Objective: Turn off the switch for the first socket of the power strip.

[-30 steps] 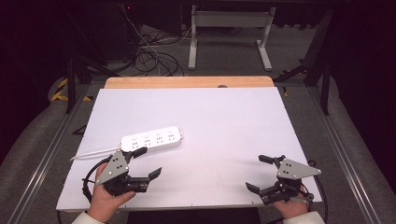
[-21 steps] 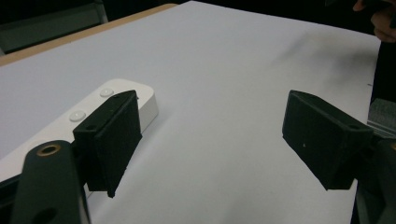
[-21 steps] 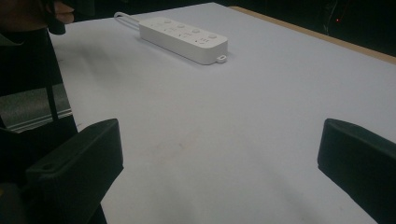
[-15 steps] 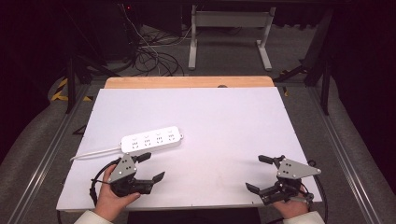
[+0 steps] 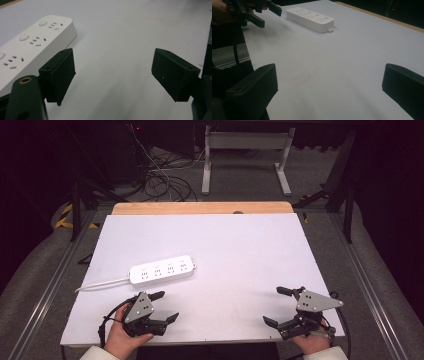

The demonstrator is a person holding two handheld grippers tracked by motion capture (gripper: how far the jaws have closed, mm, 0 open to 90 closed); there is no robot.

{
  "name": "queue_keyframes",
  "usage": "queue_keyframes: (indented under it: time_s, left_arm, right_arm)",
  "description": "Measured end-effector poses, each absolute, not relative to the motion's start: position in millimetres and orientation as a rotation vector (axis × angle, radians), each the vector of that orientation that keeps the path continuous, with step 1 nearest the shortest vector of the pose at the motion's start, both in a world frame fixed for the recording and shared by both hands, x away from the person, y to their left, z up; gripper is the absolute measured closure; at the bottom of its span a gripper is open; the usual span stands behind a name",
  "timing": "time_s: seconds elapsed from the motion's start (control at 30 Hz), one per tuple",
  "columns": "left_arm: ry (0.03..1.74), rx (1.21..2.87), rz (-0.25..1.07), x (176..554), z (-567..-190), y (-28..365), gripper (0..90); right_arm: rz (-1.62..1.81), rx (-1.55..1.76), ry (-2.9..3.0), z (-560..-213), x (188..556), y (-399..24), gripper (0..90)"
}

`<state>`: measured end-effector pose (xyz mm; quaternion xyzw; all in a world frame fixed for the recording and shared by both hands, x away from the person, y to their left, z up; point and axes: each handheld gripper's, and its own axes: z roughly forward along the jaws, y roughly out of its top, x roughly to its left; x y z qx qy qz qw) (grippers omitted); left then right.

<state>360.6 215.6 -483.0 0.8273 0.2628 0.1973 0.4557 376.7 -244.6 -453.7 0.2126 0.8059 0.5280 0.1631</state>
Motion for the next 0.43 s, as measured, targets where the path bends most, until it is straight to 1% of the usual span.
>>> queue_keyframes:
  time_s: [0.17,0.43]
  left_arm:
    - [0.673,2.006,0.472,362.6,-479.9,217.0,19.5]
    - [0.659,1.972,0.492,360.6,-475.8,218.2,19.5]
  right_arm:
    - [1.503,0.606,2.301,-454.1,377.2,-244.8,0.6]
    - [1.501,0.603,2.3,-454.2,377.5,-244.0,0.6]
